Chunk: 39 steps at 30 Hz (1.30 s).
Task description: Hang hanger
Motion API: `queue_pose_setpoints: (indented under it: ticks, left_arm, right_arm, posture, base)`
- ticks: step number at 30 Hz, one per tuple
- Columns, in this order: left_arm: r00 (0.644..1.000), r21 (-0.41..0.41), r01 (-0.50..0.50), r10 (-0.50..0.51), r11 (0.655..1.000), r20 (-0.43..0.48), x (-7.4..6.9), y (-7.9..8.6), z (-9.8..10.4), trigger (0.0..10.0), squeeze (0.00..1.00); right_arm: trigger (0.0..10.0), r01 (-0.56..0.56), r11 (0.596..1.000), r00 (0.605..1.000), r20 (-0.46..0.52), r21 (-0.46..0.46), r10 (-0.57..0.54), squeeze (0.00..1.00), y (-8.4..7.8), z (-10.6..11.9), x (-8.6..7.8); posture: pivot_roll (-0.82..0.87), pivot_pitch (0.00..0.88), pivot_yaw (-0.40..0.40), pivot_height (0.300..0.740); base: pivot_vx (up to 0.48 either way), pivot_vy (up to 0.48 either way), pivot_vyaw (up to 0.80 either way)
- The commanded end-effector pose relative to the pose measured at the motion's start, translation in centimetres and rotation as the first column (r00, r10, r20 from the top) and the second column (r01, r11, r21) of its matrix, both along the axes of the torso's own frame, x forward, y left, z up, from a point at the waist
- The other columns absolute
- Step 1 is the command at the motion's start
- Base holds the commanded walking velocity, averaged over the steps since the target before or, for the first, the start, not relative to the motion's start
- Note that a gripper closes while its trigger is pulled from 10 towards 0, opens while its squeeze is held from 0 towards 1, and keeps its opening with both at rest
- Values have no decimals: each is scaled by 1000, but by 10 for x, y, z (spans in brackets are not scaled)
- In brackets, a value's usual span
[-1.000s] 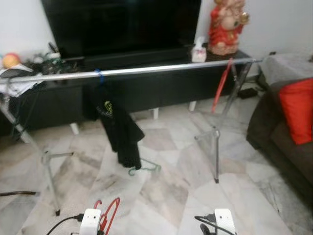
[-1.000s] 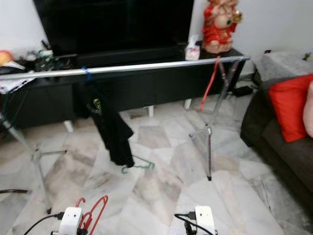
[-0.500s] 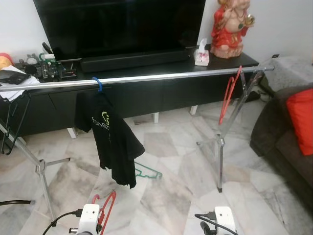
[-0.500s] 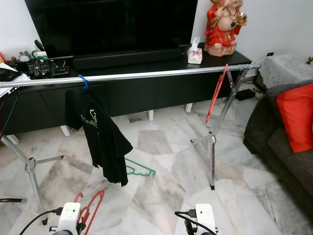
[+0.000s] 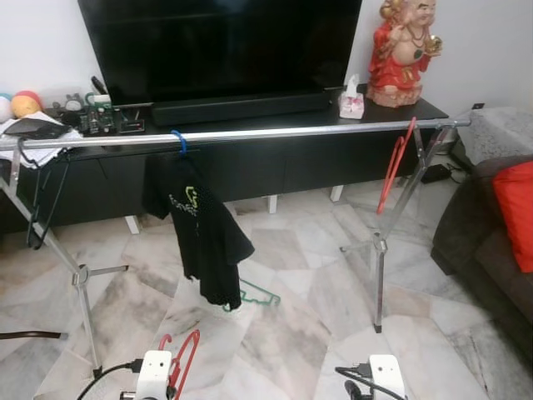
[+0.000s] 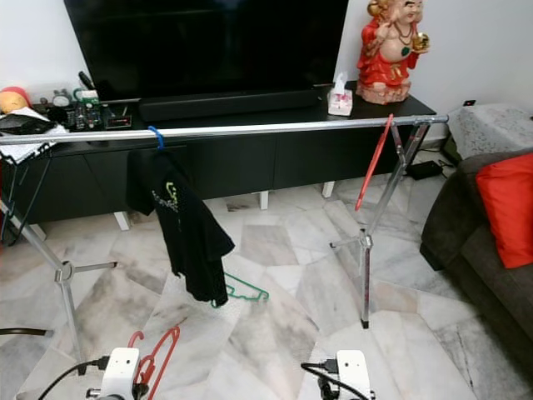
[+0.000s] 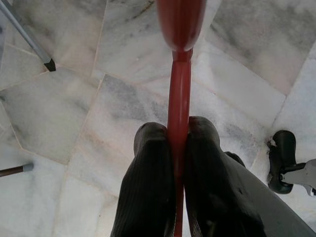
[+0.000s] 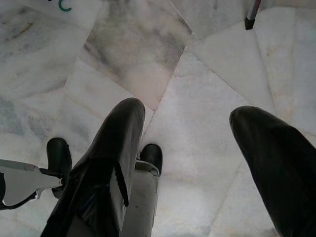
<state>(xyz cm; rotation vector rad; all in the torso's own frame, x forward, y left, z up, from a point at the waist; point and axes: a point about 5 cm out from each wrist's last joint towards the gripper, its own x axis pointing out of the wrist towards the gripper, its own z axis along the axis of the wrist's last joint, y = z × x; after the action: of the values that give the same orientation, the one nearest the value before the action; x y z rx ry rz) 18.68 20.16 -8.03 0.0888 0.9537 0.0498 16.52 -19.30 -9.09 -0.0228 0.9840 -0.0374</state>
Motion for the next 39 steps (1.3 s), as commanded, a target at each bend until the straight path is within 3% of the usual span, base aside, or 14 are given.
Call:
queue_pose_setpoints:
  ticks: [1,33,39]
  left_arm:
    - [999,6,28,-28,1000,-19,-2,-3,-1,10000,0]
    - [999,6,29,-29,1000,-30,-5,-3,-3,10000,0]
    - [999,6,27,-27,1000,-34,-6,-3,-4,10000,0]
  right_arm:
    - [10000,7,1000,1000,-1,-1,-7,0,-1,0,-1]
    - [10000,-23,1000,1000,-10,-15,23,0,-2,0,-2]
    - [10000,-25,1000,1000,-11,-17,25,0,-2,0,-1]
  posture:
    - [-40,0,-33,740]
    - [-37,0,-40,740]
    - [-37,0,-40,740]
  base:
    - [0,0,0]
    - [0,0,0]
    - [0,-259,0]
